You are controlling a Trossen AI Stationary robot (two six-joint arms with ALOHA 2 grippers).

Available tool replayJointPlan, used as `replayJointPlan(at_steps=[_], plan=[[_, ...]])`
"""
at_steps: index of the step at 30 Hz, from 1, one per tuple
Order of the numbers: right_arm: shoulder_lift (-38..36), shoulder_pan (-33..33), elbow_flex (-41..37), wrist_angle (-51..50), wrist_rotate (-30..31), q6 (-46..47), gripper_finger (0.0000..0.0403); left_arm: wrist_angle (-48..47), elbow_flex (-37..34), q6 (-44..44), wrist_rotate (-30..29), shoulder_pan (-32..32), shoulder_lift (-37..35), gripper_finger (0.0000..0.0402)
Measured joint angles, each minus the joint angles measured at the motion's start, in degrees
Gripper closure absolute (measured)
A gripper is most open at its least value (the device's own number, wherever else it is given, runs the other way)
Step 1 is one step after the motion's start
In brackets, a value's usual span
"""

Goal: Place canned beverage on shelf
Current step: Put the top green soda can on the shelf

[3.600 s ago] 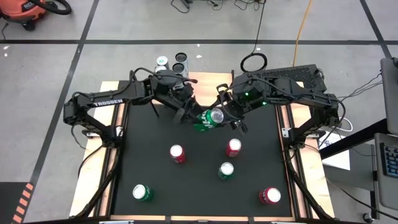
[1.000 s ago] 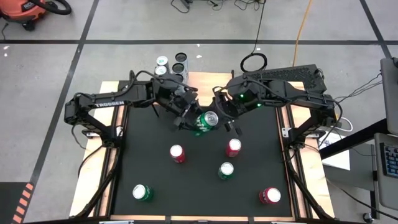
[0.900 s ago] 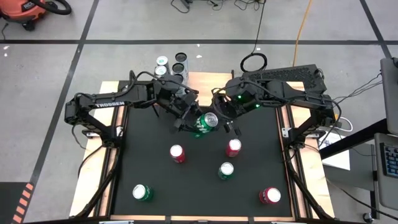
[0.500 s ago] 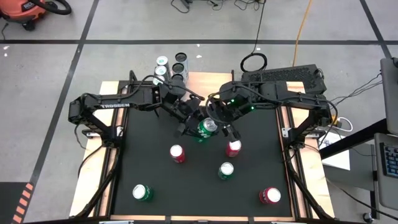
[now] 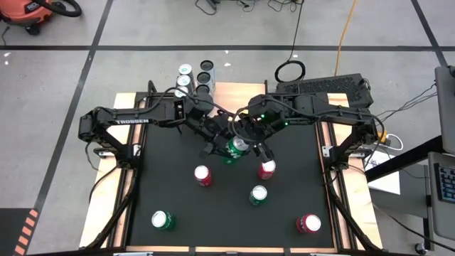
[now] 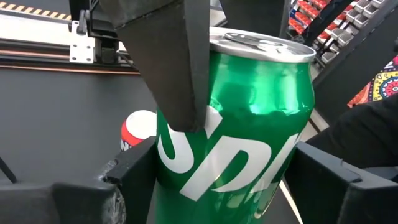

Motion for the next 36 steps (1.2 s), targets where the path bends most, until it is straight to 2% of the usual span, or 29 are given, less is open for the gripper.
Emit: replayJointPlan(at_steps=[14,30,36], plan=[[-0.9,-0.1,0.1,-0.7,-0.9,4.5,0.0062,2.6,0.0,-0.3,-0.2,0.0,0.0,0.0116],[-2.5,-0.3,0.0,0.1,-1.6,15.9,0.0023,4.7,0.2,-0.6,0.1,0.0,-0.1,0.0116],[-2.7,-0.5,0.0,-1.5,-1.6,17.0,0.0014,6.5,0.2,-0.7,-0.3,0.0,-0.1,0.0116]])
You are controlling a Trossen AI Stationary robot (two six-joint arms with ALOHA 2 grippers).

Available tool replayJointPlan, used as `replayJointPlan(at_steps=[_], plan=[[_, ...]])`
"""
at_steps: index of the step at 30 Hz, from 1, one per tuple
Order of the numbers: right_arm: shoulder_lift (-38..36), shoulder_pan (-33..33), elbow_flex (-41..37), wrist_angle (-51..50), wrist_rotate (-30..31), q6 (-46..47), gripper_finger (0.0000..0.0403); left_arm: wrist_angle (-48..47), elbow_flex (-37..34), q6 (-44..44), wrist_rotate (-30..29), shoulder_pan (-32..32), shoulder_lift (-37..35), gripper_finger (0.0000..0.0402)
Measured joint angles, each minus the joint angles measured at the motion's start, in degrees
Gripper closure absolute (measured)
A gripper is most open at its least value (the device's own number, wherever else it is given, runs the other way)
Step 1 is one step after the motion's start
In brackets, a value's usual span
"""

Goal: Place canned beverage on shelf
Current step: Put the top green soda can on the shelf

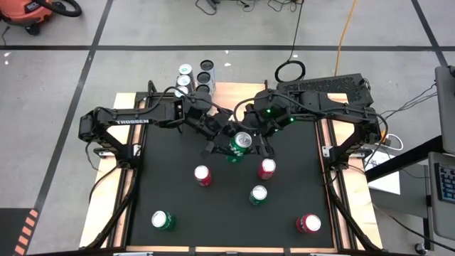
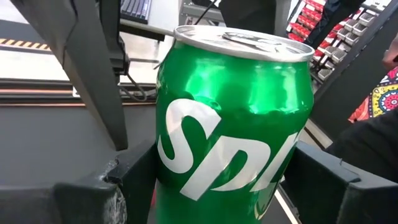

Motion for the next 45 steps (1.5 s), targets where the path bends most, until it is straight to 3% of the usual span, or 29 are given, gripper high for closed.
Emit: replayJointPlan(at_steps=[16,30,37,45], plan=[[-0.7,-0.8,0.0,-4.1,-3.3,9.4,0.0014,0.1,0.0,-1.1,0.4,0.5,0.0,0.0116],[-3.9,-3.5,0.0,-10.4,0.1,10.8,0.0014,1.2,-0.1,-1.9,0.2,1.0,0.0,0.0116],[-9.3,-3.7,-1.6,-16.2,0.4,21.4,0.0014,4.1,-0.1,-4.8,-0.7,1.0,0.0,0.0116],[-20.0,4.4,-19.1,7.5,17.7,37.7,0.0014,9.3,-0.1,-6.1,-4.5,1.0,0.0,0.0116]])
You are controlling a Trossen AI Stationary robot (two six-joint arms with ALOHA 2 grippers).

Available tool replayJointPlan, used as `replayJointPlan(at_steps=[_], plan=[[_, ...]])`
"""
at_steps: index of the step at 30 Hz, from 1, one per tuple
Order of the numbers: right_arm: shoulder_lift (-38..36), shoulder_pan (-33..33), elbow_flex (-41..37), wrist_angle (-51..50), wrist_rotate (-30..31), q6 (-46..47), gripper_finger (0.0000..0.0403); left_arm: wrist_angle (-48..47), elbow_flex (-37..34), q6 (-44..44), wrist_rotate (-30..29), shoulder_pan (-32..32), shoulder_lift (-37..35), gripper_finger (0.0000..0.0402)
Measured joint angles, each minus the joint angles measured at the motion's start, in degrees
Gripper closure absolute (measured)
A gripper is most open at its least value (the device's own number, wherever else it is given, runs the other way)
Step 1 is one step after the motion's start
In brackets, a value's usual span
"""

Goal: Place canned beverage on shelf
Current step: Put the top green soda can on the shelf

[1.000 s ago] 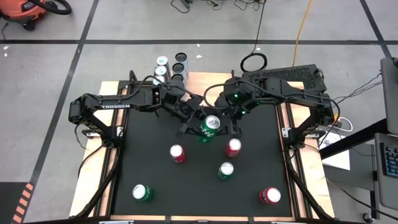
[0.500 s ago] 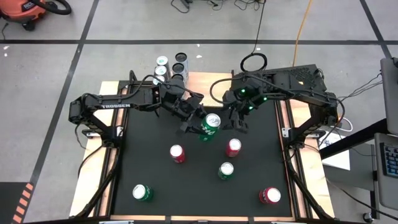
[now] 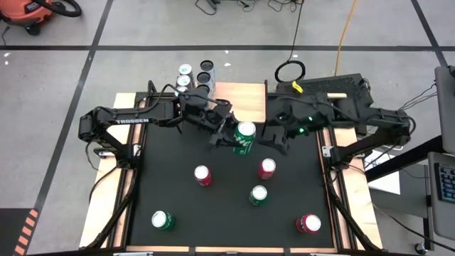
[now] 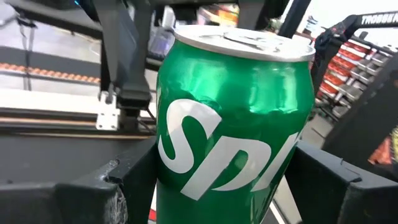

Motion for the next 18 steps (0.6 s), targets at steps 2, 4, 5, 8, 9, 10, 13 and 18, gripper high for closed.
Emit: replayJointPlan(at_steps=[2,4,5,8,9,10,13,18], plan=[[-2.4,1.8,-5.2,7.7,3.8,3.3,0.0014,0.6,0.0,0.0,-1.1,0.0,0.0,0.0116],[-4.4,3.4,-9.7,14.5,6.8,5.8,0.0014,1.0,0.0,0.0,-1.7,0.0,0.0,0.0116],[-5.2,4.2,-11.5,17.2,7.9,6.7,0.0014,1.5,0.0,0.0,-2.2,0.0,0.0,0.0116],[-6.9,6.0,-16.0,23.4,9.6,8.4,0.0014,3.3,0.0,-0.2,-3.0,0.0,0.0,0.0116],[-7.3,6.4,-16.9,24.4,9.9,8.9,0.0014,3.5,0.0,-0.4,-3.3,0.0,0.0,0.0116],[-7.6,6.9,-17.4,24.5,10.4,9.3,0.0014,3.7,0.0,-0.7,-3.3,0.1,0.0,0.0116],[-8.6,7.7,-17.5,24.2,11.2,9.6,0.0014,4.4,0.0,-1.4,-3.7,0.3,0.0,0.0116],[-11.9,8.0,-17.5,25.1,17.4,6.4,0.0013,4.7,0.0,-1.4,-5.4,0.4,0.0,0.0116]])
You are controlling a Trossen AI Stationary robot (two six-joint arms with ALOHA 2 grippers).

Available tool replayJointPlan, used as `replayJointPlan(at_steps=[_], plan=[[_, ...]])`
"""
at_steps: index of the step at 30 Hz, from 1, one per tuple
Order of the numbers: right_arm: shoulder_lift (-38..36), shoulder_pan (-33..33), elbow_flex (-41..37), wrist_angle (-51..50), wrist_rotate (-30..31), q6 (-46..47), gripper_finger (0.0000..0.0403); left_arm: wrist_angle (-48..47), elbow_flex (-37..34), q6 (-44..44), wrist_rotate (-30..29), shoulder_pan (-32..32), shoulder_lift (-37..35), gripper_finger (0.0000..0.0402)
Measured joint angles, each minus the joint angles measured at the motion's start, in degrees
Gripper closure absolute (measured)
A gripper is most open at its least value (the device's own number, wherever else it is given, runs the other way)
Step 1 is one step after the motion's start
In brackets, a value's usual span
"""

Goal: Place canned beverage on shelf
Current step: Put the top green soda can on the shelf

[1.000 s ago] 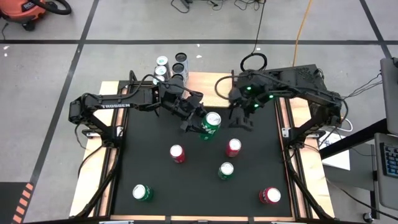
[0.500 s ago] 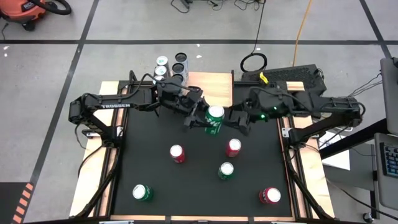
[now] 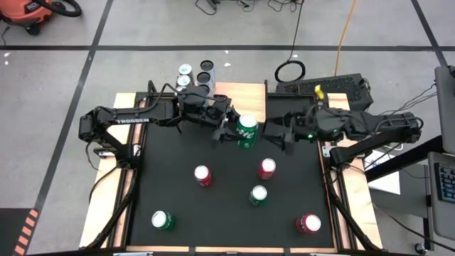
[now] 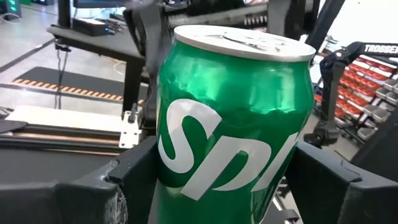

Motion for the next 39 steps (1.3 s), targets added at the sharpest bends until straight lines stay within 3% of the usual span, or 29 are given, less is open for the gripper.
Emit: replayJointPlan(at_steps=[3,9,26,39], plan=[[-1.1,0.0,0.1,3.5,4.0,-4.0,0.0013,1.6,0.0,0.0,-1.2,0.0,0.0,0.0116],[0.8,-2.0,0.1,13.5,3.5,-10.9,0.0013,3.8,0.0,0.0,-4.0,0.0,0.0,0.0116],[5.7,-4.6,1.6,16.1,-2.9,-15.5,0.0013,4.1,0.0,0.4,-5.2,0.0,0.0,0.0116],[9.8,-6.5,5.3,12.5,-7.0,-19.5,0.0014,4.0,0.0,0.4,-5.2,-0.2,0.0,0.0116]])
